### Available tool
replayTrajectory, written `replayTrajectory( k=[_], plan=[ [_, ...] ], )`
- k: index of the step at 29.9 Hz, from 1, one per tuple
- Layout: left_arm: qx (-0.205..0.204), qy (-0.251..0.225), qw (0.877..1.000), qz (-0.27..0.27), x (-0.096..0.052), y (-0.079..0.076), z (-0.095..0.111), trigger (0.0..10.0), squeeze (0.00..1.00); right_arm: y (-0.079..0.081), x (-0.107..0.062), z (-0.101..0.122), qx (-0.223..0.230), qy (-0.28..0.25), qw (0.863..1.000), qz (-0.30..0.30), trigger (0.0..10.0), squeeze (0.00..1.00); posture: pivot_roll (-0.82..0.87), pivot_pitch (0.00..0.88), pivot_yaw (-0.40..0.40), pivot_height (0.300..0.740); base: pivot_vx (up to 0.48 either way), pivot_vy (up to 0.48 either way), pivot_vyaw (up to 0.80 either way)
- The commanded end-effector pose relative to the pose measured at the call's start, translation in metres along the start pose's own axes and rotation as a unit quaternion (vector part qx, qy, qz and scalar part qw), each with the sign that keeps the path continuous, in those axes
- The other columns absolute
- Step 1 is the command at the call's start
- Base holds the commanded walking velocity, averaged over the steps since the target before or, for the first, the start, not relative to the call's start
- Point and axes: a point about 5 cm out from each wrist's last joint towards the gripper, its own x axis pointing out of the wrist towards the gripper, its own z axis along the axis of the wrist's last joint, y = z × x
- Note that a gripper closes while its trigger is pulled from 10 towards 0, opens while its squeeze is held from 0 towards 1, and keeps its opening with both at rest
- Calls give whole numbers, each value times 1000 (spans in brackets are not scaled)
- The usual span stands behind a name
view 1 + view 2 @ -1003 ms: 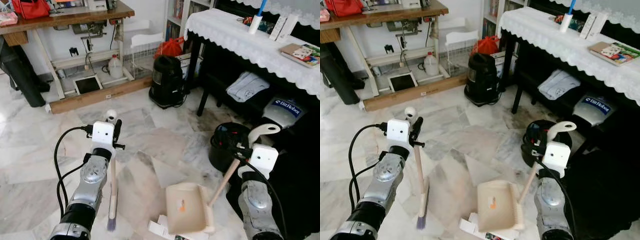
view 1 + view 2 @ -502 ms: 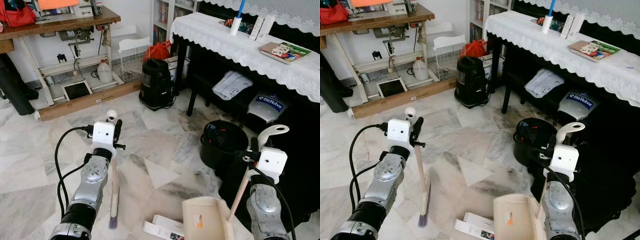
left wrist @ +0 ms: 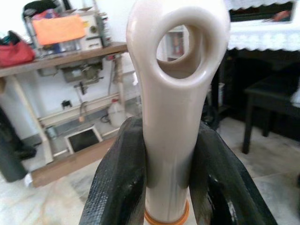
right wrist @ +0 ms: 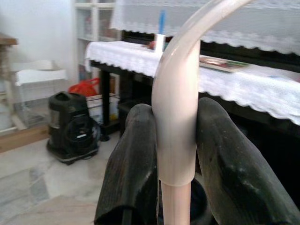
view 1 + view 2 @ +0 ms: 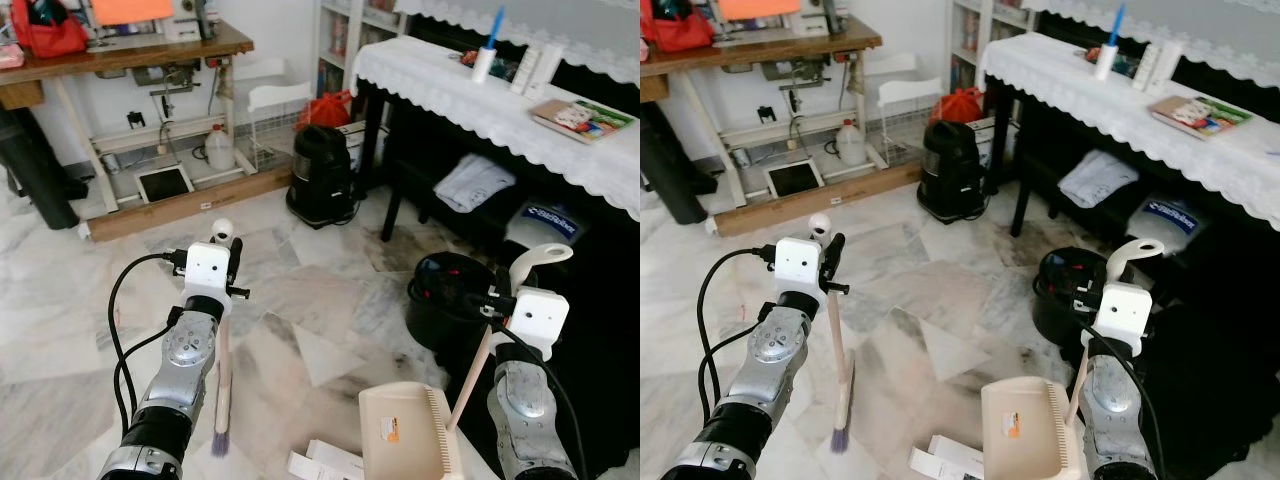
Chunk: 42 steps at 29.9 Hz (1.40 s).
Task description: Sweep floor
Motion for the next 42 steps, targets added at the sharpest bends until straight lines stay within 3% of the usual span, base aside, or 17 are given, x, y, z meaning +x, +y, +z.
replayTrajectory(
  k=[1,24,34,42],
  plan=[
    [-2,-28,1000,3,5,1,10,10000,0,1,8,15,6,-31,1000,0,10000,0,84,0,-41,740,0,0,0],
    [2,-33,999,-5,3,-1,10,10000,0,4,7,16,17,-33,999,5,10000,0,83,0,-44,740,0,-55,0],
    [-1,-30,1000,0,2,1,9,10000,0,6,6,16,22,-29,999,12,10000,0,85,0,-44,740,0,0,-652],
    [11,-30,999,0,2,1,9,10000,0,6,6,16,21,-30,999,13,10000,0,85,0,-45,740,0,-31,0]
  ],
)
